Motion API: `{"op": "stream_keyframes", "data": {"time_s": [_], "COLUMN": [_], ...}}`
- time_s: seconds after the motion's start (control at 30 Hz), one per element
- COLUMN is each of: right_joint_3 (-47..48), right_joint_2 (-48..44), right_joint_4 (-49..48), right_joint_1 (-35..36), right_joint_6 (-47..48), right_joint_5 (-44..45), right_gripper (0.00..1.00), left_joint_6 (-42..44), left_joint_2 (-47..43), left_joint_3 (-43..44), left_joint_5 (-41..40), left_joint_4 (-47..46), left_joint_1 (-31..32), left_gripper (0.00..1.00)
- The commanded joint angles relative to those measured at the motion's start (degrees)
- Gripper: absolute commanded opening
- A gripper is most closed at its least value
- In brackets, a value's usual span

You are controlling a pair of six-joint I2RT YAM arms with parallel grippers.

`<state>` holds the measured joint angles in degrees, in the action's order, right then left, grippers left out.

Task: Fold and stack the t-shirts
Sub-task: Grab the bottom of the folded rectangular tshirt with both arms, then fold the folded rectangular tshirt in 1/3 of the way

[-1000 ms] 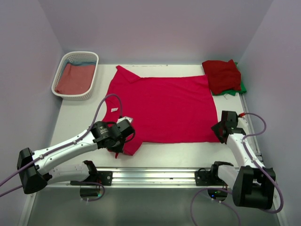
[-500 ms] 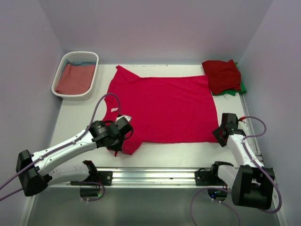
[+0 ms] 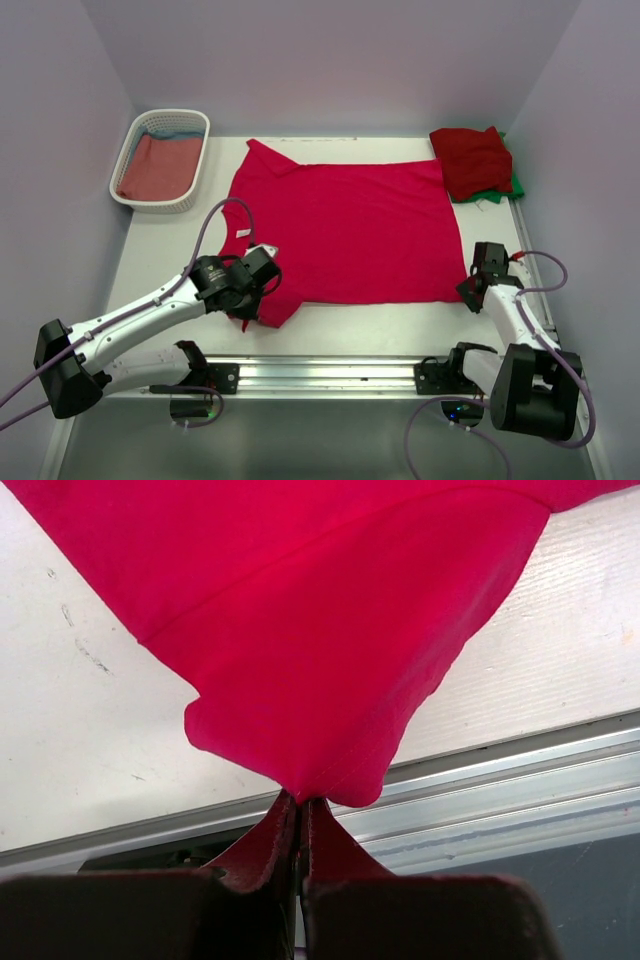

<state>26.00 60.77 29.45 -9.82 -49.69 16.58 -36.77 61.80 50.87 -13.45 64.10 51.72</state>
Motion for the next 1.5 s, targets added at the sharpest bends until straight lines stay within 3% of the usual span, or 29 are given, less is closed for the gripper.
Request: {"op": "stream_keyframes", "data": {"time_s": [0.0,0.07,0.13,0.57,0.77,1.03,1.47], "right_joint_3": [-1.0,-0.8,-0.9,1.7,3.4,7.2,13.3], "right_joint_2": [1.7,2.1,1.7,-6.0,-3.4,3.1,9.3], "right_joint_4": [-0.3,-0.7,-1.0,-1.7,-5.6,-10.7,-15.4], "right_joint_1": [-0.4,-0.4,-0.4,-0.4,-0.4,-0.4,-0.4], "right_joint_6": [-0.1,0.0,0.5,4.8,6.2,6.9,5.5], "right_joint_5": [-1.0,-1.5,-1.9,-6.1,-7.1,-7.2,-5.7], "right_gripper": [0.19,0.02,0.0,0.0,0.0,0.0,0.0], "left_joint_6": [1.4,1.4,1.0,-5.1,-4.4,1.8,6.7], "left_joint_2": [-0.1,-0.1,0.0,-0.6,1.7,8.7,16.9], "left_joint_3": [-0.4,-0.9,-1.0,2.8,4.6,4.9,6.9], "left_joint_5": [0.0,-0.3,-0.8,-9.3,-15.2,-14.4,-15.4], "left_joint_4": [-1.6,-1.8,-1.8,-3.8,-7.5,-17.1,-24.1], "left_joint_1": [-0.6,-0.8,-1.1,-2.0,-5.1,-15.0,-21.8], "left_gripper": [0.0,0.0,0.0,0.0,0.0,0.0,0.0]}}
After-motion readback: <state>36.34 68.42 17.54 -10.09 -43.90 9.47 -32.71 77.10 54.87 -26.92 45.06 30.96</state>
